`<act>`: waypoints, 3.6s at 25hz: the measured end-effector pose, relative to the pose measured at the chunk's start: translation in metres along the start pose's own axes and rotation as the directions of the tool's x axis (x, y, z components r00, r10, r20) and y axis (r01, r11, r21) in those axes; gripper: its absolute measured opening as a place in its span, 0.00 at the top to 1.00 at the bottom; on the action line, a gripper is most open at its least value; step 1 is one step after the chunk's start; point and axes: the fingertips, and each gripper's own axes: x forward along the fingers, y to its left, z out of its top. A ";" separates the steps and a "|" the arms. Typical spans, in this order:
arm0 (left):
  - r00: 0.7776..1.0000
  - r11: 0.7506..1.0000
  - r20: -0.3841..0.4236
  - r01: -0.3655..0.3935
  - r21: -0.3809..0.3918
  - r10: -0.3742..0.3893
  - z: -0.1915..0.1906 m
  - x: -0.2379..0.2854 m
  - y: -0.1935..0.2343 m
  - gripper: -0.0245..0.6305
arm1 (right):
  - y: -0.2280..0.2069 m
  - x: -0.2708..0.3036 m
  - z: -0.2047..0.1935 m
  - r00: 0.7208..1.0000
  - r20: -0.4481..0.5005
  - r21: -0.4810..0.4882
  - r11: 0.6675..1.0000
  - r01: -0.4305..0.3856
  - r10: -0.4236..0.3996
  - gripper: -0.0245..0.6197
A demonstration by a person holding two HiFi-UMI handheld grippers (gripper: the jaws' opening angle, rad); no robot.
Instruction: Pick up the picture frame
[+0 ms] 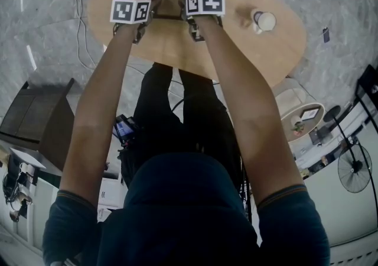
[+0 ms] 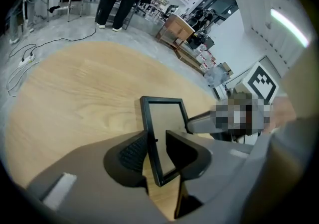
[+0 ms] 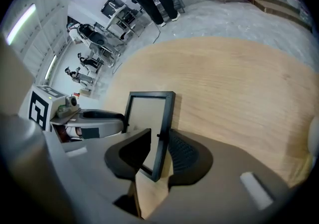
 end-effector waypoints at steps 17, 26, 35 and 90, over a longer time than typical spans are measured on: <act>0.997 0.996 0.057 -0.060 0.061 0.057 0.022 -0.023 -0.010 0.88 | 0.009 -0.029 0.009 0.994 0.066 -0.036 0.995 0.091 -0.088 0.85; 0.964 0.979 0.255 -0.119 0.167 0.074 0.093 -0.117 -0.050 0.88 | 0.072 -0.119 0.063 0.950 0.305 -0.112 0.988 0.103 -0.064 0.85; 0.881 0.967 0.472 -0.157 0.200 0.045 0.136 -0.238 -0.107 0.88 | 0.158 -0.236 0.088 0.860 0.509 -0.228 0.966 0.118 0.016 0.85; 0.316 0.798 0.893 -0.417 0.435 -0.321 0.091 -0.697 -0.383 0.88 | 0.475 -0.652 -0.049 0.390 0.802 -0.593 0.686 0.421 0.453 0.86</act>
